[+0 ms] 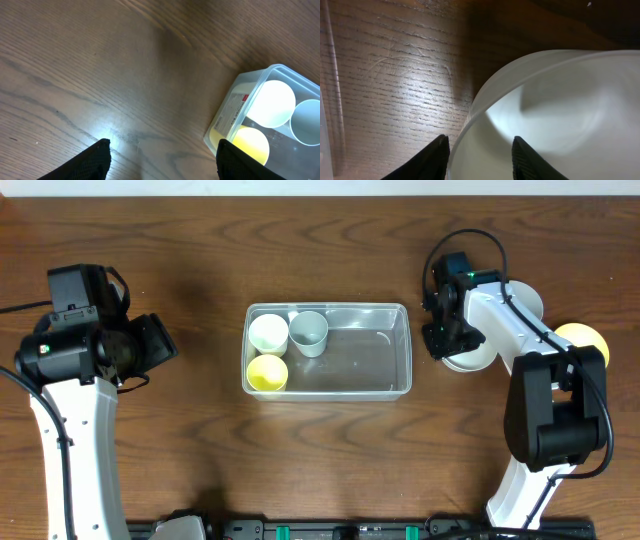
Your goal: Pack container
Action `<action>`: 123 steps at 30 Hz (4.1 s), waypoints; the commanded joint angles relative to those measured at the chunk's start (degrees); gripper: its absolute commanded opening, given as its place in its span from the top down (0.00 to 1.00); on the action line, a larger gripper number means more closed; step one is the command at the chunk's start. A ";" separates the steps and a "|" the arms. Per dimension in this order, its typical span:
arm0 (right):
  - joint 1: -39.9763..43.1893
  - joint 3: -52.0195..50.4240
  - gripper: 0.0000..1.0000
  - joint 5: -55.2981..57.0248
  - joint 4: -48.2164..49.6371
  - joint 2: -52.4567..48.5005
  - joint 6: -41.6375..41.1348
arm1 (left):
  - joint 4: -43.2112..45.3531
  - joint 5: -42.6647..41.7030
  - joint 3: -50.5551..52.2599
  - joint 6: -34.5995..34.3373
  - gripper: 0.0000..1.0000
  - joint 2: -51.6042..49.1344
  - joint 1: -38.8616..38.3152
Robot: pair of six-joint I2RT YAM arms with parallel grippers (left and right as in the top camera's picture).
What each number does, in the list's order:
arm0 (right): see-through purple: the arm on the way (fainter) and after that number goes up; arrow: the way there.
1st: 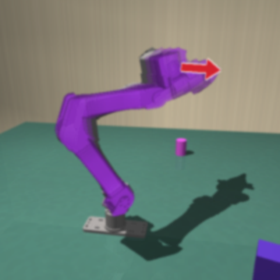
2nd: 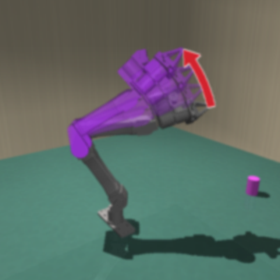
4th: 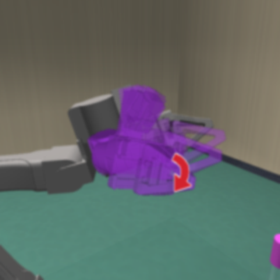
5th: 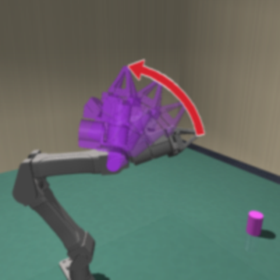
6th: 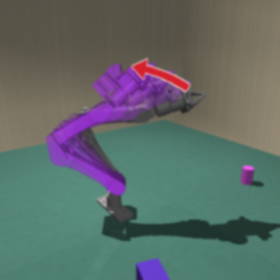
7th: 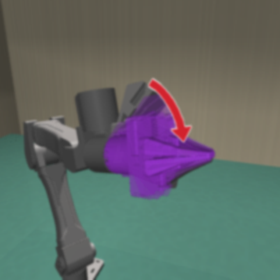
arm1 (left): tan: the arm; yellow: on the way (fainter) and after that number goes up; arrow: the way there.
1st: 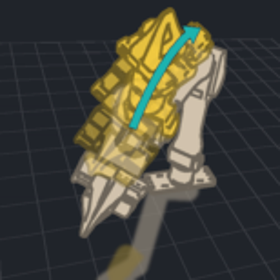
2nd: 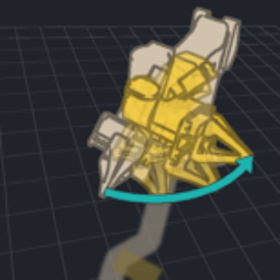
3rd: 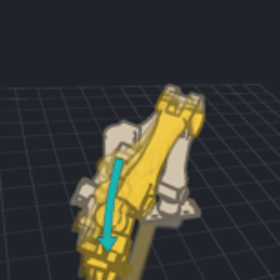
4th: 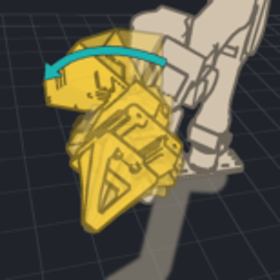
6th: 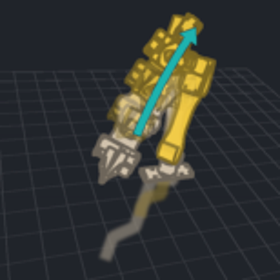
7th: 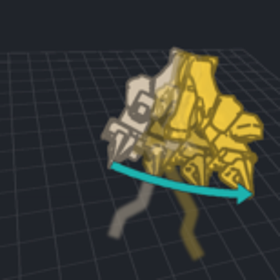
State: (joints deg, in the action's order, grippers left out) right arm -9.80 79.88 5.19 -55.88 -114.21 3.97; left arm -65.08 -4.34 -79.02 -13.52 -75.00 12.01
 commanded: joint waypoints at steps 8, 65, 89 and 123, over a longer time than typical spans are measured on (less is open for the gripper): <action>0.44 0.98 0.76 0.37 -0.26 -0.13 -0.74 | 0.07 -0.24 0.07 -0.31 0.32 0.13 0.46; -24.61 10.29 0.98 -10.19 -6.95 9.66 9.35 | 0.07 -0.22 0.07 -0.31 0.32 0.15 0.46; -23.67 10.27 0.66 -9.92 -4.81 0.83 9.40 | 0.04 -0.20 0.07 -0.28 0.32 0.15 0.46; -17.33 3.04 0.97 -2.14 5.60 0.61 2.51 | -0.20 -0.22 0.07 -0.28 0.32 0.15 0.46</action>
State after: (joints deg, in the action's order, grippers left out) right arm -27.55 83.37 0.27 -50.96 -113.10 9.21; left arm -65.19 -4.34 -79.02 -13.52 -75.00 12.01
